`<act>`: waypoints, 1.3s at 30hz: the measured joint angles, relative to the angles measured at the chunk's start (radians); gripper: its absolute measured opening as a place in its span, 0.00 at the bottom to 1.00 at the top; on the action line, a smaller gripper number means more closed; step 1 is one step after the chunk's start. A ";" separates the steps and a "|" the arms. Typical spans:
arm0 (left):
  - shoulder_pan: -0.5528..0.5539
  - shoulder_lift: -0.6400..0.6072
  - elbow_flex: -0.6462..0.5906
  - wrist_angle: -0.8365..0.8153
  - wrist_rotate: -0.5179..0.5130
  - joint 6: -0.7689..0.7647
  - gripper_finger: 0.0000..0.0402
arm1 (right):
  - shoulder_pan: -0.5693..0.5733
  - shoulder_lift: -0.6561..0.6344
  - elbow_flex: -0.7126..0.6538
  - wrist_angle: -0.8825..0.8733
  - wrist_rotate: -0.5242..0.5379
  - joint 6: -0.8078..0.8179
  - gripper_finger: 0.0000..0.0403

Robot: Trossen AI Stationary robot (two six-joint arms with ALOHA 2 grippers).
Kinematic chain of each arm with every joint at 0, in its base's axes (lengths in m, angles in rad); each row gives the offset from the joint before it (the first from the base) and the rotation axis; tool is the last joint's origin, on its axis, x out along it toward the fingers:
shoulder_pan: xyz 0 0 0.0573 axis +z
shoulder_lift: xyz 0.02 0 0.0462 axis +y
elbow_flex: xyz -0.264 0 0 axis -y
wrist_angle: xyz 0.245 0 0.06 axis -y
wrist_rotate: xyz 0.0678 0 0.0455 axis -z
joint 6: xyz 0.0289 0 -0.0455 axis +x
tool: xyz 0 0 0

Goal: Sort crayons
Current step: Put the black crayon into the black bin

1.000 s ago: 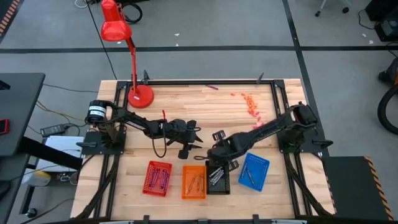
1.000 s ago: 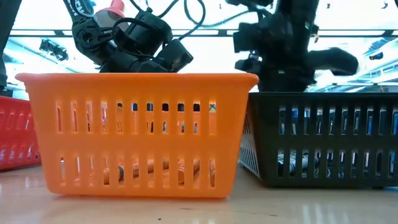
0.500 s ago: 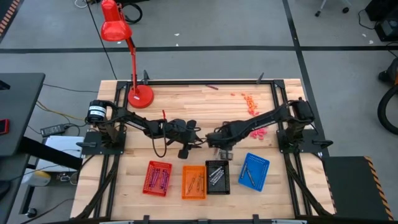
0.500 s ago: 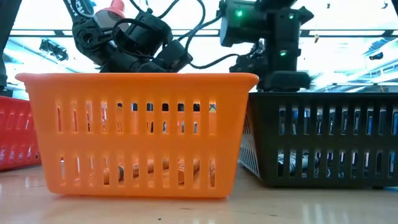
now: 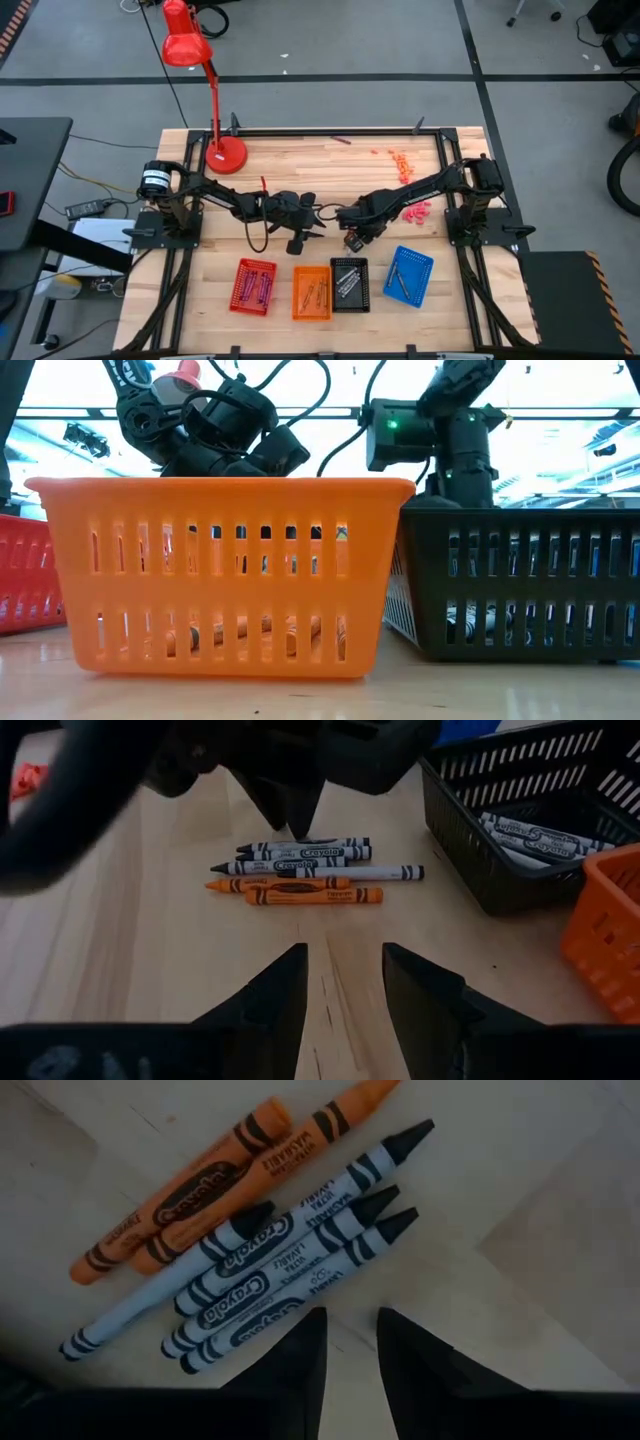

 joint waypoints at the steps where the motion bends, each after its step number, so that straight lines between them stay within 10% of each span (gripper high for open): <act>1: 0.000 0.000 0.000 -0.002 0.000 0.000 0.35 | 0.000 0.000 0.000 0.000 0.001 0.002 0.24; 39: 0.000 0.000 0.000 -0.013 -0.001 -0.011 0.35 | 0.006 -0.050 -0.114 0.152 0.077 0.150 0.24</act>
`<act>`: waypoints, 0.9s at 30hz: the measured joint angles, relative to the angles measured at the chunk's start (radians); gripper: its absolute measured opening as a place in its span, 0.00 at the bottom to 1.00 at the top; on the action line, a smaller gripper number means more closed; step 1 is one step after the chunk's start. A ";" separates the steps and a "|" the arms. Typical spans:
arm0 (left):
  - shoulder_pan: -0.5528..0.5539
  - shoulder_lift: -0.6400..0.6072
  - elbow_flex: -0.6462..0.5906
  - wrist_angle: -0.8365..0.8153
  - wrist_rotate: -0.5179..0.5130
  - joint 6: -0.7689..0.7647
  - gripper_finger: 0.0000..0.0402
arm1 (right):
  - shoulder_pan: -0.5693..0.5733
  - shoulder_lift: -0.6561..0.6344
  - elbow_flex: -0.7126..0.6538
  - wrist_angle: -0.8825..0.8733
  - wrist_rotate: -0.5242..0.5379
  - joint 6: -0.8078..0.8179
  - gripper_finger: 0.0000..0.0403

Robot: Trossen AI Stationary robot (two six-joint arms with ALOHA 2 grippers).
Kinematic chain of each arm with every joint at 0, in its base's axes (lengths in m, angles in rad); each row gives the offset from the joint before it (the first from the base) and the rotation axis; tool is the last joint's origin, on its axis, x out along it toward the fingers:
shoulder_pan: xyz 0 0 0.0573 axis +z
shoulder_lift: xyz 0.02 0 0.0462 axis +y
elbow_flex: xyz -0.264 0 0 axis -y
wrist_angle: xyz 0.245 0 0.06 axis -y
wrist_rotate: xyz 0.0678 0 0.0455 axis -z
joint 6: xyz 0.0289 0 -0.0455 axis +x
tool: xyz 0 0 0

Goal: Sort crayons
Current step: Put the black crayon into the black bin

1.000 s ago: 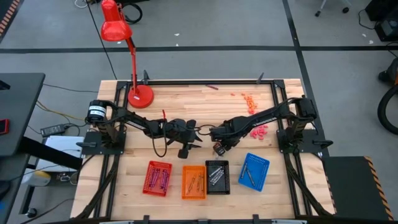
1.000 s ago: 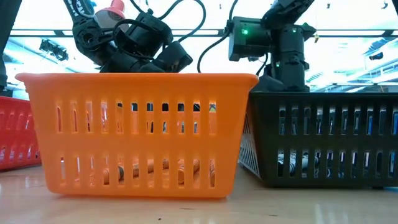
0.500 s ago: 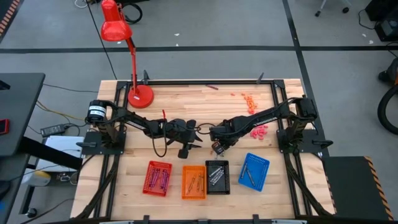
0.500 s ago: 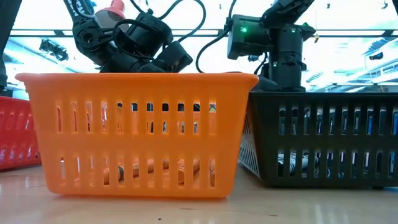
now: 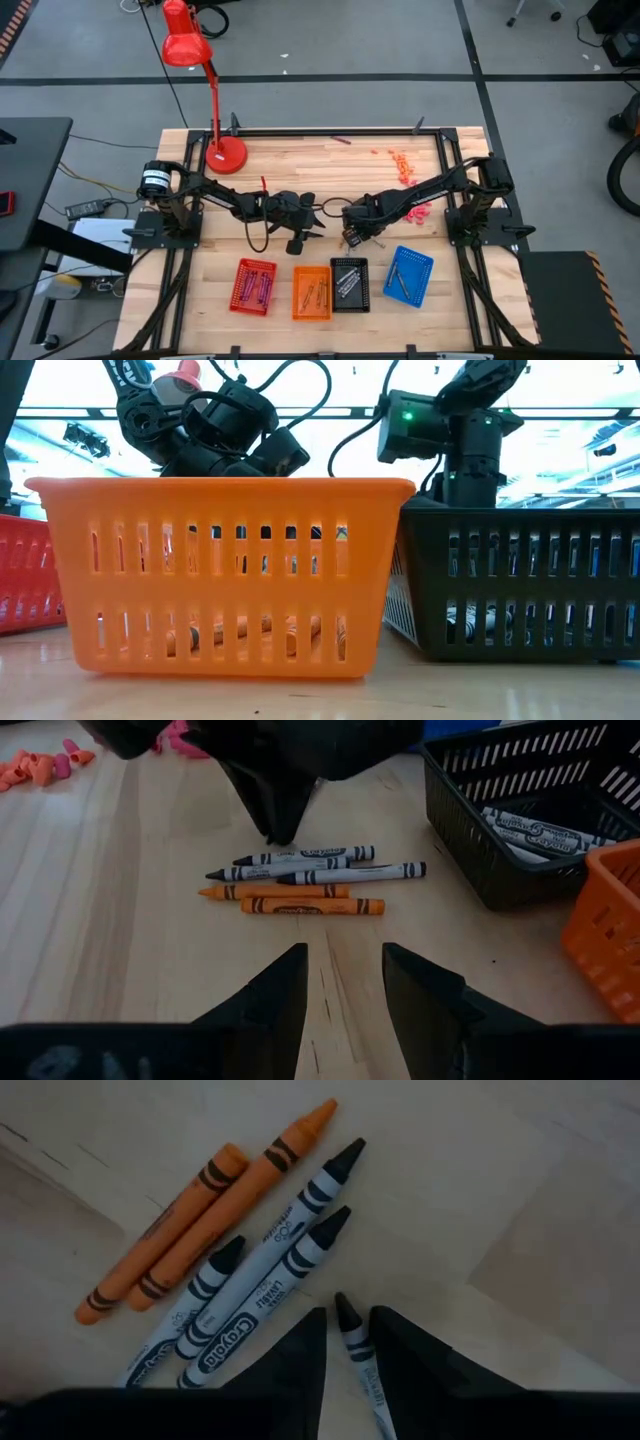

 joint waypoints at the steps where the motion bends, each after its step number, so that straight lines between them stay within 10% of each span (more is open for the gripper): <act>1: 0.000 0.000 0.000 0.000 0.000 0.000 0.35 | 0.001 0.000 -0.001 0.000 0.001 -0.007 0.24; 27: 0.000 0.000 0.000 -0.004 0.000 0.001 0.35 | 0.042 0.006 0.047 -0.168 0.021 -0.197 0.24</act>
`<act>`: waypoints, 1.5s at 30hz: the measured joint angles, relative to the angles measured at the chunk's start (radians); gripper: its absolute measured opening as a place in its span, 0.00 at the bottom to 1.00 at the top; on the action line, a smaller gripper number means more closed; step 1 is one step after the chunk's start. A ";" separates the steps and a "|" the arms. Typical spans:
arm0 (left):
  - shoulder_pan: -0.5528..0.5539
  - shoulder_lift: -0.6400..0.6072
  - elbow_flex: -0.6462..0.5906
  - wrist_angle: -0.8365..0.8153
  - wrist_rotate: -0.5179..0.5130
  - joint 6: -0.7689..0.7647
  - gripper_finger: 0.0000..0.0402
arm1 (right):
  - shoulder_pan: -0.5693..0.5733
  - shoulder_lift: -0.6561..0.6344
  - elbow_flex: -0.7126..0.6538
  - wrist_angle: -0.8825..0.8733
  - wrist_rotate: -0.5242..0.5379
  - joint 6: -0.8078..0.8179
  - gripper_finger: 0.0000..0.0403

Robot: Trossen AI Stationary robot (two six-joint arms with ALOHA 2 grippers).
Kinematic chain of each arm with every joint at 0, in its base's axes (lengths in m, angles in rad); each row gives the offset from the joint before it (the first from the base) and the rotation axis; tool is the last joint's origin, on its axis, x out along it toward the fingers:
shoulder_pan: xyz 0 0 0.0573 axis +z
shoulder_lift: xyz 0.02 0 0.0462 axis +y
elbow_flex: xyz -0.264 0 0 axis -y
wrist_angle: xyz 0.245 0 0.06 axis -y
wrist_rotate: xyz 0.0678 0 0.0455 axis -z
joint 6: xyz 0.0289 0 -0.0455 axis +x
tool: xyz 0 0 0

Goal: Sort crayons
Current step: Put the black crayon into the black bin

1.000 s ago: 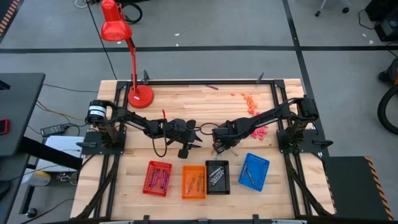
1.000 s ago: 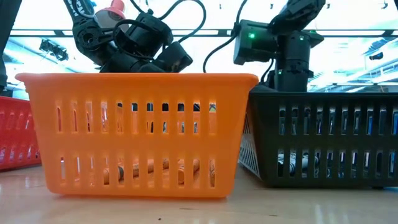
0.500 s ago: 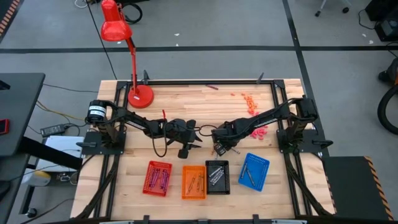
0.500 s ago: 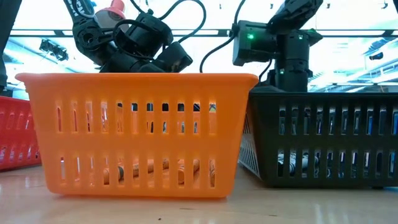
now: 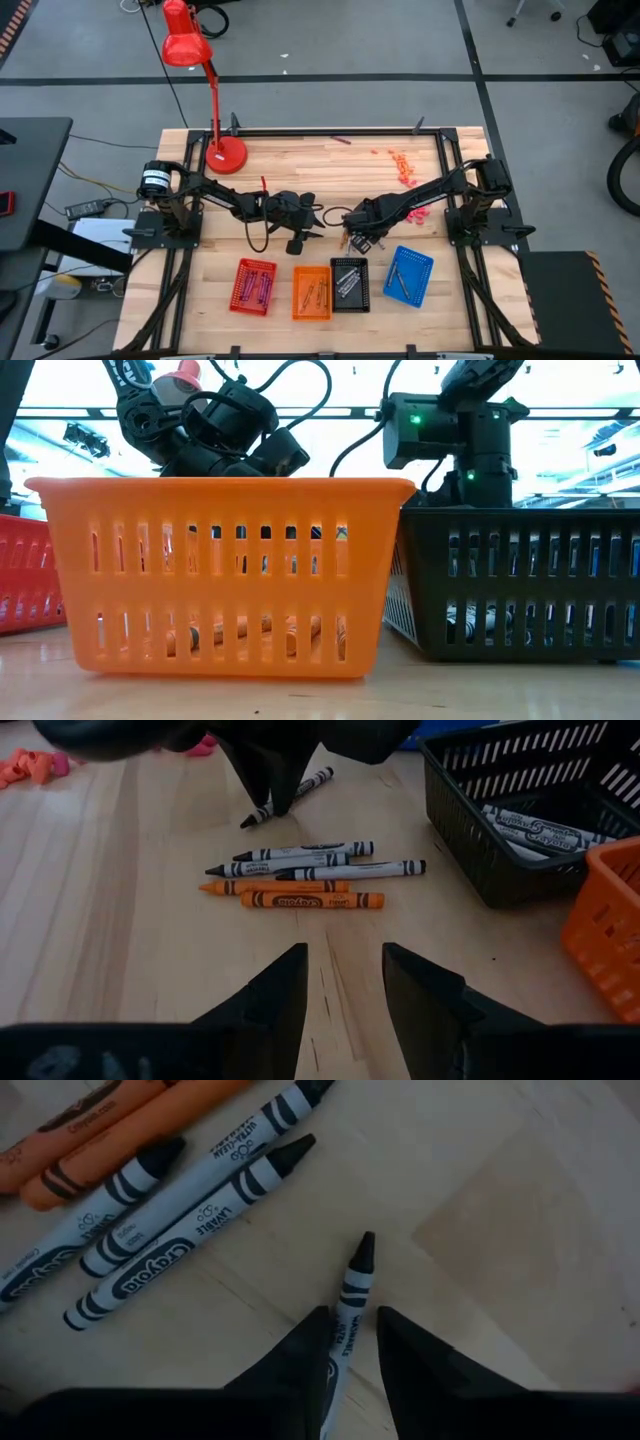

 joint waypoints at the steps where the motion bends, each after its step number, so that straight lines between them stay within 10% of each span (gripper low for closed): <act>1: 0.000 0.000 0.000 0.000 0.000 0.000 0.35 | 0.000 0.000 0.000 0.001 -0.002 0.007 0.23; 11: -0.002 0.000 0.000 0.002 0.000 -0.001 0.35 | 0.003 -0.002 0.001 0.005 -0.015 0.014 0.03; 45: 0.019 0.000 0.000 0.018 -0.051 -0.036 0.35 | 0.117 0.001 0.359 -0.118 -0.041 0.093 0.07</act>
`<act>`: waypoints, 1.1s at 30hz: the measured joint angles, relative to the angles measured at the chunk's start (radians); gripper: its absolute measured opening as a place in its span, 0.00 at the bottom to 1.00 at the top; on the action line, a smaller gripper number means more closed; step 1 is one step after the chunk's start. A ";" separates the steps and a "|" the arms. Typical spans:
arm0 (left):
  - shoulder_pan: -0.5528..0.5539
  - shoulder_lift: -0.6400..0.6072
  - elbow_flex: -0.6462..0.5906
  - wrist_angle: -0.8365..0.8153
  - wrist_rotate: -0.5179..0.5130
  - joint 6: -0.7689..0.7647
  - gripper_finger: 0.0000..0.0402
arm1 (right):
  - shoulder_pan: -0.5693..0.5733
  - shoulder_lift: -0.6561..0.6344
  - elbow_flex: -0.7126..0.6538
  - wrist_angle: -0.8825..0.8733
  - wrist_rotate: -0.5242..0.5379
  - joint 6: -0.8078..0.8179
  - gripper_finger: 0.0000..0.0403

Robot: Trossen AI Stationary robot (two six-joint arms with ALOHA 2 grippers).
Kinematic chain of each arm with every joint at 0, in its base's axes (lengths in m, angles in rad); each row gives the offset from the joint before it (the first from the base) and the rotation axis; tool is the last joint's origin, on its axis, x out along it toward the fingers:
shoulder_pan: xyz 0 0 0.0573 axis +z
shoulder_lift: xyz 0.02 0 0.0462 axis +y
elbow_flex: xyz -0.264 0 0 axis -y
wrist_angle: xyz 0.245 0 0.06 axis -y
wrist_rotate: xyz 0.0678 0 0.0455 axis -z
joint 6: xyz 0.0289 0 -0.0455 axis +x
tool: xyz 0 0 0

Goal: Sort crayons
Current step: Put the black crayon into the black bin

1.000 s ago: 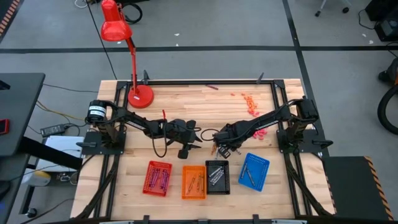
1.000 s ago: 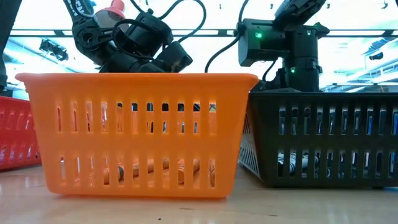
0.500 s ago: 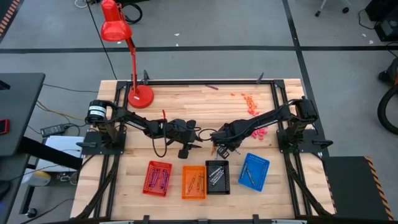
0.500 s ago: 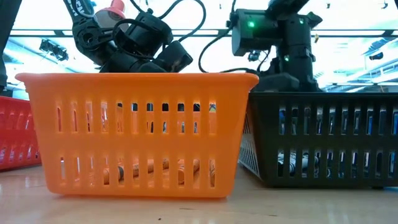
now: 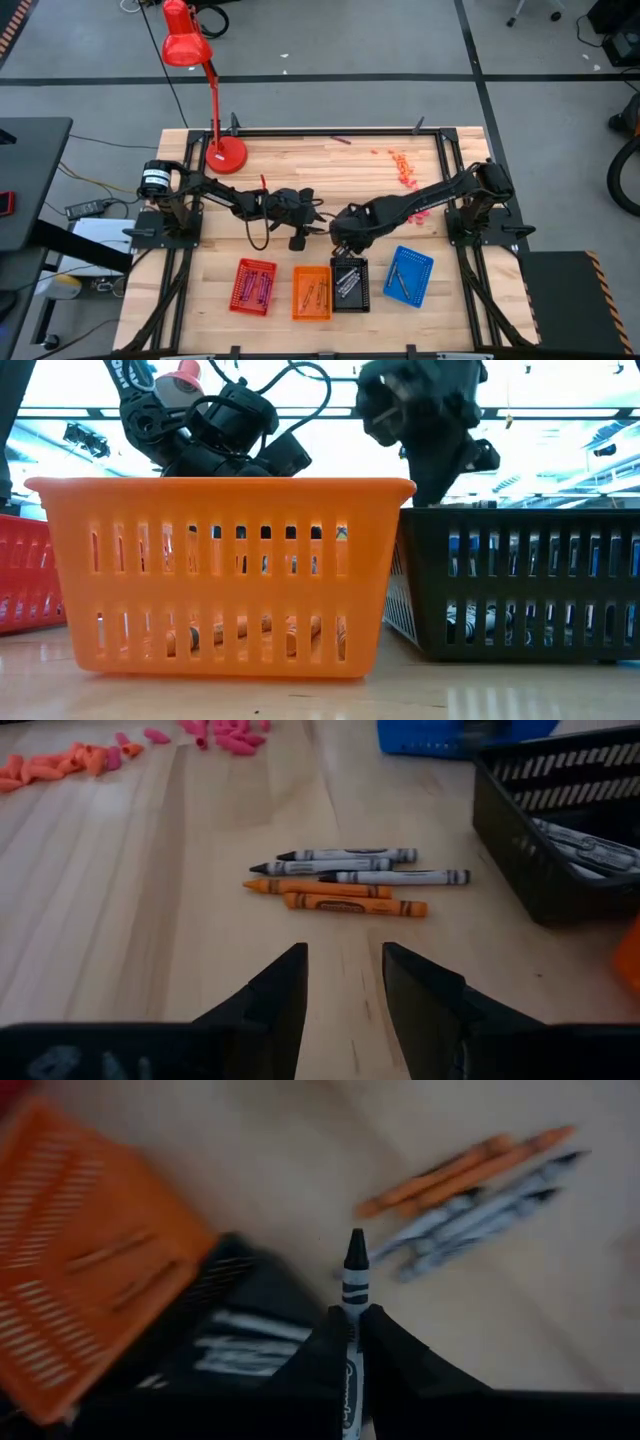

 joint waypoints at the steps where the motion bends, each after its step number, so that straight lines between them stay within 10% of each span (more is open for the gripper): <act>1: 0.003 0.000 0.000 0.000 0.000 -0.001 0.35 | 0.014 0.000 0.000 0.022 -0.002 0.015 0.07; 7: -0.004 0.000 0.000 0.000 0.000 -0.001 0.35 | 0.096 0.000 -0.002 0.156 0.042 -0.019 0.07; 25: -0.021 0.000 0.000 0.006 0.002 0.003 0.35 | 0.242 0.000 -0.140 0.312 0.203 -1.158 0.12; 33: -0.021 0.000 0.000 0.007 0.003 0.056 0.35 | 0.227 0.000 -0.140 0.314 0.181 -1.220 0.15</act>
